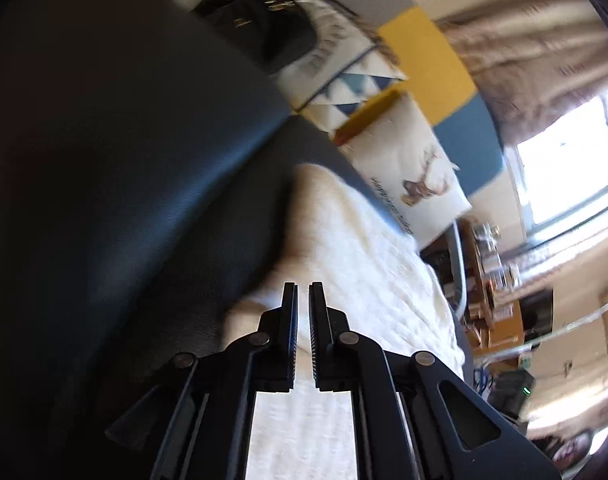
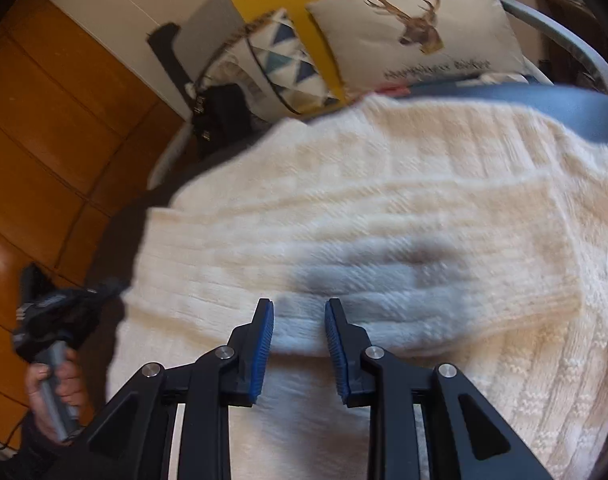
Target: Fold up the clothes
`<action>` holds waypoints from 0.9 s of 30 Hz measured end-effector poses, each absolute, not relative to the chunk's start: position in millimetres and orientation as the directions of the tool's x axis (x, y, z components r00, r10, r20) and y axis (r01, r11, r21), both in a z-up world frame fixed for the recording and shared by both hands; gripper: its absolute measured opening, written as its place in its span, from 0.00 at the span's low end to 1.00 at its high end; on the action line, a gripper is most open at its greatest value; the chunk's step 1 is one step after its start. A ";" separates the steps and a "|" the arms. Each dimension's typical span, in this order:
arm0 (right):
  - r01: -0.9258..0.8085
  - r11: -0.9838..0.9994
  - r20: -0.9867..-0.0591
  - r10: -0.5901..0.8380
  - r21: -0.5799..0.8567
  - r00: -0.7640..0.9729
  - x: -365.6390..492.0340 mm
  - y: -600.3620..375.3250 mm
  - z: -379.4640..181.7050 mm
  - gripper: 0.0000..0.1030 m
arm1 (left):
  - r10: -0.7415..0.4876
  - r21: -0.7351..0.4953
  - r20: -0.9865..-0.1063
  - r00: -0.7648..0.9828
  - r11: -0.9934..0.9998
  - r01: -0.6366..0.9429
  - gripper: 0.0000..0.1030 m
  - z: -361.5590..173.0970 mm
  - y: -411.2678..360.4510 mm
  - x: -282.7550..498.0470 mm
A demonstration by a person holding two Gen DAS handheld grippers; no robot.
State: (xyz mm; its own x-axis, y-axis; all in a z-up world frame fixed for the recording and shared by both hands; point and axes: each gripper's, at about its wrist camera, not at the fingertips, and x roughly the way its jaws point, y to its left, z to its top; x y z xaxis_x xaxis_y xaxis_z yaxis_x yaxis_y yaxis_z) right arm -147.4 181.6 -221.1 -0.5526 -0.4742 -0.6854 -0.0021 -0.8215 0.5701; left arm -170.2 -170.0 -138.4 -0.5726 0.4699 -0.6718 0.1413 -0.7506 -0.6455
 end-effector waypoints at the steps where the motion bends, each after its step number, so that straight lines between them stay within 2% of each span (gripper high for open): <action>1: -0.016 -0.812 -0.682 -0.478 0.583 -0.554 -146.5 184.6 -225.4 0.25 | 0.463 -0.627 -0.688 -0.559 -0.766 0.138 0.08 -140.4 -163.4 -171.5; 4: -0.114 -0.752 -0.632 -0.450 0.650 -0.631 -101.4 223.9 -227.9 0.25 | 0.419 -0.562 -0.754 -0.506 -0.811 0.166 0.08 -155.3 -148.1 -178.6; 8: -0.252 -0.612 -0.543 -0.352 0.750 -0.762 -14.2 295.8 -224.7 0.27 | 0.406 -0.558 -0.747 -0.526 -0.813 0.165 0.10 -144.3 -151.4 -167.0; 10: -0.305 -0.525 -0.503 -0.288 0.794 -0.815 29.4 331.7 -223.0 0.28 | 0.405 -0.557 -0.729 -0.552 -0.820 0.135 0.21 -133.6 -151.2 -153.0; 12: -0.345 -0.430 -0.465 -0.214 0.834 -0.859 73.0 367.6 -221.4 0.28 | 0.425 -0.557 -0.715 -0.555 -0.826 0.084 0.39 -125.3 -144.6 -138.8; 15: -0.381 -0.277 -0.418 -0.091 0.882 -0.904 138.5 421.5 -219.0 0.38 | 0.459 -0.551 -0.702 -0.545 -0.834 0.008 0.46 -117.0 -126.4 -118.2; 17: -0.473 -0.184 -0.474 0.037 0.862 -0.880 181.1 452.2 -225.7 0.44 | 0.470 -0.536 -0.707 -0.528 -0.844 -0.034 0.46 -113.7 -109.5 -108.9; 21: -0.575 -0.044 -0.561 0.172 0.817 -0.810 230.6 490.1 -240.1 0.45 | 0.530 -0.551 -0.712 -0.460 -0.828 -0.101 0.46 -116.5 -66.8 -104.1; 27: -0.592 0.003 -0.581 0.193 0.806 -0.791 226.4 513.3 -251.9 0.44 | 0.561 -0.520 -0.736 -0.380 -0.827 -0.213 0.46 -115.3 -18.3 -86.7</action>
